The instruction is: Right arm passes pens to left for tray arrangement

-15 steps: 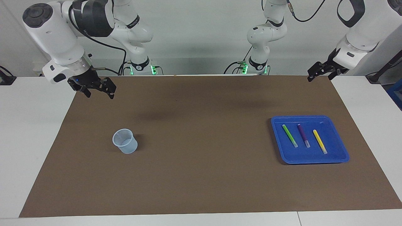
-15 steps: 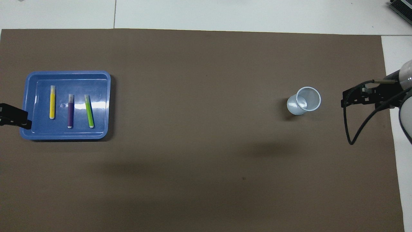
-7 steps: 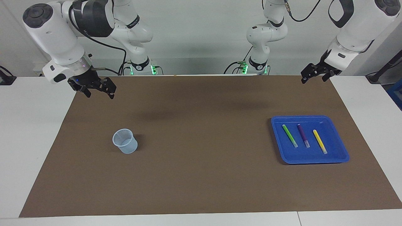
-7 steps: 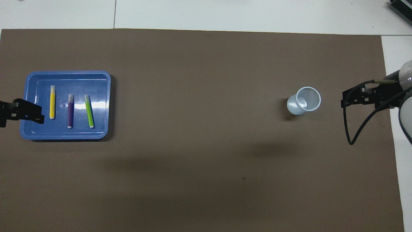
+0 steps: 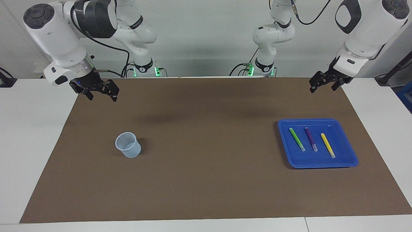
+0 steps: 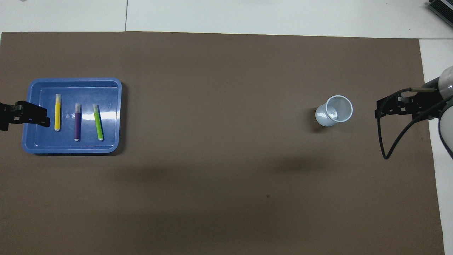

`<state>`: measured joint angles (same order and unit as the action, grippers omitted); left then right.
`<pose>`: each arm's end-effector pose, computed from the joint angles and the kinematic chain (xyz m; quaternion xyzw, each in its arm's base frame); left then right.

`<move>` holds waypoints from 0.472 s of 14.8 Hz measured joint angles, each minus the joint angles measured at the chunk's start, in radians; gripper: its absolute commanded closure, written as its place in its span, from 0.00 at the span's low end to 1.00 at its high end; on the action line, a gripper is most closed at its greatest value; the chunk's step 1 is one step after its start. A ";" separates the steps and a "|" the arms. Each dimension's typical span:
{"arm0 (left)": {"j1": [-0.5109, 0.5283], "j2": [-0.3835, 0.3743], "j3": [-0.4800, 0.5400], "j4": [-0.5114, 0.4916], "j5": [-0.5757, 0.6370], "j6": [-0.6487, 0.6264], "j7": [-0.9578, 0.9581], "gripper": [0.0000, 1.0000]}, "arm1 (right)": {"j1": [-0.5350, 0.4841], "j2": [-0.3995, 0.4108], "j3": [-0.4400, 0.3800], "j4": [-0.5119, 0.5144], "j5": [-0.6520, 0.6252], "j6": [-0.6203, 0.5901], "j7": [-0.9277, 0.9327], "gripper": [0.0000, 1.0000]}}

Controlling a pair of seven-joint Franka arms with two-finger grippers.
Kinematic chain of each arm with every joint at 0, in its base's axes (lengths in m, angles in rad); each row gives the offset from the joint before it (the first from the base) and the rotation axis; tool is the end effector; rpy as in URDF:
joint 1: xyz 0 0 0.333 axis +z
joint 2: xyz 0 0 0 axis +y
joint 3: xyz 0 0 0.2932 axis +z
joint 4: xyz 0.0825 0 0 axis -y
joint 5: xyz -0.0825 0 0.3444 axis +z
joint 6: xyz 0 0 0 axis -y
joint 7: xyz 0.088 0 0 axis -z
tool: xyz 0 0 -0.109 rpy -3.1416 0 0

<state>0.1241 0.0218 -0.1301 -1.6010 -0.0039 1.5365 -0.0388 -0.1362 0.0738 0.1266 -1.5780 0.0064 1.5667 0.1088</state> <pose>0.5153 -0.0028 0.5727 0.9989 0.0164 -0.0431 0.0024 0.5321 -0.0067 0.5579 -0.9973 0.0592 0.0426 0.0057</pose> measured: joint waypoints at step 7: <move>-0.056 0.005 0.004 0.008 -0.002 0.007 -0.001 0.00 | 0.000 0.000 0.000 -0.001 0.000 0.000 0.000 0.00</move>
<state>0.0685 0.0269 -0.1257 -1.5935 -0.0056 1.5435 -0.0401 -0.1362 0.0736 0.1266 -1.5791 0.0064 1.5667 0.1088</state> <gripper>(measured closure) 0.000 0.000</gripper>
